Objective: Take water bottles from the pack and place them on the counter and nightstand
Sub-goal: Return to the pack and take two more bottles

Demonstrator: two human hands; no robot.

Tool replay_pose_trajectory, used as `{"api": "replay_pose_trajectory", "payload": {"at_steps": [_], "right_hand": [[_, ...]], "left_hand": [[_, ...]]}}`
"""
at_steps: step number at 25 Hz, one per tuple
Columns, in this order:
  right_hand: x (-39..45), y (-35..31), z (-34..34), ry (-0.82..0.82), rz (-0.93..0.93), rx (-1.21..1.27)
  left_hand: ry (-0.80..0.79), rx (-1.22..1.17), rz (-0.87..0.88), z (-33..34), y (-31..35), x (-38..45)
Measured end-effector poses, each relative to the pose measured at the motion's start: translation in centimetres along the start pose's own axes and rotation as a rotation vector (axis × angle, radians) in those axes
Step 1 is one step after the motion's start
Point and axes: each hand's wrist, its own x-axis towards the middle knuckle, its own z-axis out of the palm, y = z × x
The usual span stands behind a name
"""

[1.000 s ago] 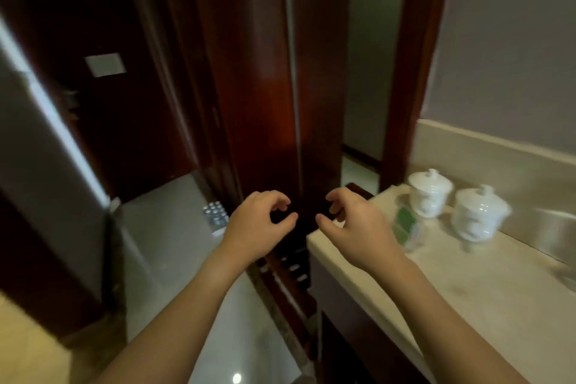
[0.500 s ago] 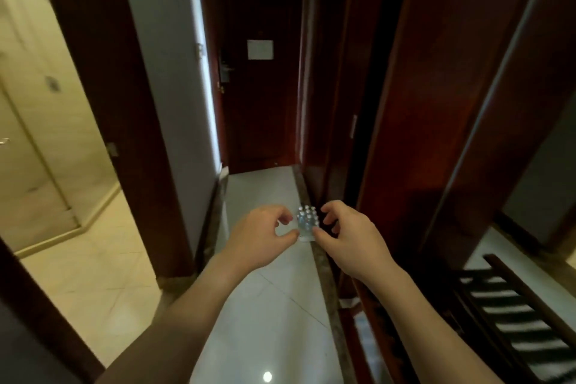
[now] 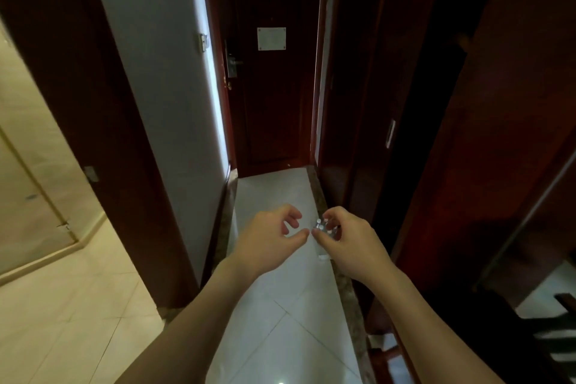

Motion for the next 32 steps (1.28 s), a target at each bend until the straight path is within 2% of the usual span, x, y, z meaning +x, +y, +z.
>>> {"api": "replay_pose_trajectory", "payload": {"at_steps": [4, 9, 13, 19, 23, 26, 32], "right_hand": [[12.5, 4.3, 0.9, 0.013, 0.042, 0.080], [27.7, 5.7, -0.1, 0.061, 0.069, 0.230], [37.8, 6.5, -0.1, 0.068, 0.058, 0.213], [52.2, 11.0, 3.7, 0.086, 0.100, 0.184], [62.8, 16.9, 8.4, 0.128, 0.239, 0.214], [69.1, 22.6, 11.9, 0.147, 0.395, 0.223], [76.0, 38.1, 21.3, 0.174, 0.707, 0.234]], "left_hand": [[0.061, -0.103, -0.019, 2.8, -2.5, 12.4], [0.061, -0.098, 0.004, 3.2, -4.8, 26.9], [0.091, -0.109, -0.020, 2.4, -7.8, 36.7], [0.014, -0.164, 0.055, 5.7, -13.8, 52.1], [-0.115, -0.181, 0.103, 11.3, -19.7, 64.5], [-0.261, -0.159, 0.071, 16.7, -24.0, 72.2], [-0.442, -0.122, -0.015, 31.7, -33.4, 81.3]]}}
